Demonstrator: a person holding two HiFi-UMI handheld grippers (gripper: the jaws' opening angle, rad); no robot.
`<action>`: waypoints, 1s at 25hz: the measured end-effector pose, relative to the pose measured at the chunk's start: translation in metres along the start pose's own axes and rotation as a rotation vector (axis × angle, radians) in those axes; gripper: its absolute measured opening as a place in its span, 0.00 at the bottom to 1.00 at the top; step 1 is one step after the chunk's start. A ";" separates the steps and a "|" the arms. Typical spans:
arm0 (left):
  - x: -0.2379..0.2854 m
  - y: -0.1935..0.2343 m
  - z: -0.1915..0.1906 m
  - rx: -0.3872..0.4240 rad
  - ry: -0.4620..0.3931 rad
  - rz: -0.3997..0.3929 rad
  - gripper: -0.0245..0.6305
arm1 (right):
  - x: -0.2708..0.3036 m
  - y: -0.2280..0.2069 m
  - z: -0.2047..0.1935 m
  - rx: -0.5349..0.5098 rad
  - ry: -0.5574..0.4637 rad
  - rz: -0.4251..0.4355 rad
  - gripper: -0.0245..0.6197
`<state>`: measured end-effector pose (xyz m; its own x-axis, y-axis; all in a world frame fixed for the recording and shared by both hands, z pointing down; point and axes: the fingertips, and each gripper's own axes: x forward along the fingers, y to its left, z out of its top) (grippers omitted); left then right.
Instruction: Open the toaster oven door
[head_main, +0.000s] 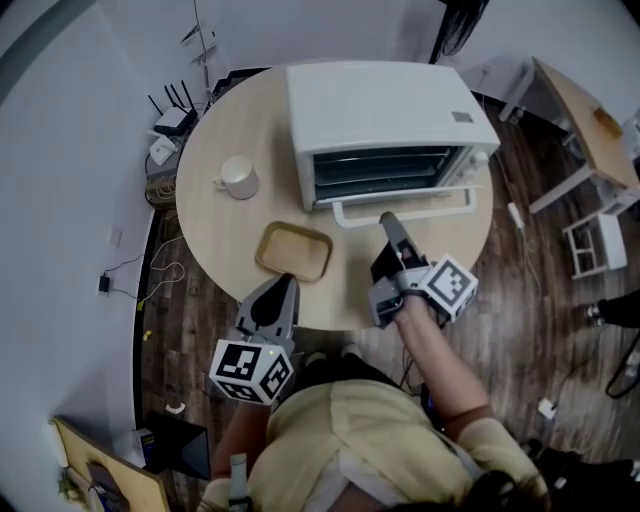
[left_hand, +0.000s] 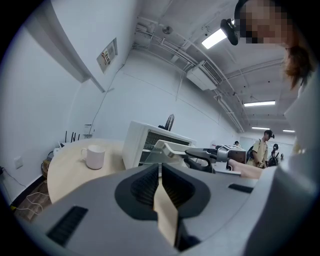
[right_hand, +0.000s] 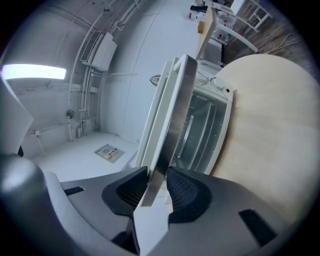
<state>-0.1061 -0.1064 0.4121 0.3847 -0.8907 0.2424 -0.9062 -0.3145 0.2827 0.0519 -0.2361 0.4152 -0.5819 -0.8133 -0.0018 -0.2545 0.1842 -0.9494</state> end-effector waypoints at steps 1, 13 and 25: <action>0.000 -0.001 -0.001 0.001 0.003 -0.004 0.04 | -0.002 -0.001 -0.002 0.004 0.000 -0.001 0.22; 0.002 -0.012 -0.014 0.012 0.043 -0.044 0.04 | -0.024 -0.016 -0.013 0.000 0.001 -0.043 0.22; 0.002 -0.012 -0.030 0.004 0.077 -0.066 0.04 | -0.045 -0.033 -0.025 -0.041 -0.007 -0.095 0.22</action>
<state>-0.0889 -0.0945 0.4366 0.4556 -0.8401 0.2943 -0.8793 -0.3729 0.2963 0.0670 -0.1911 0.4544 -0.5483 -0.8319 0.0854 -0.3395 0.1281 -0.9318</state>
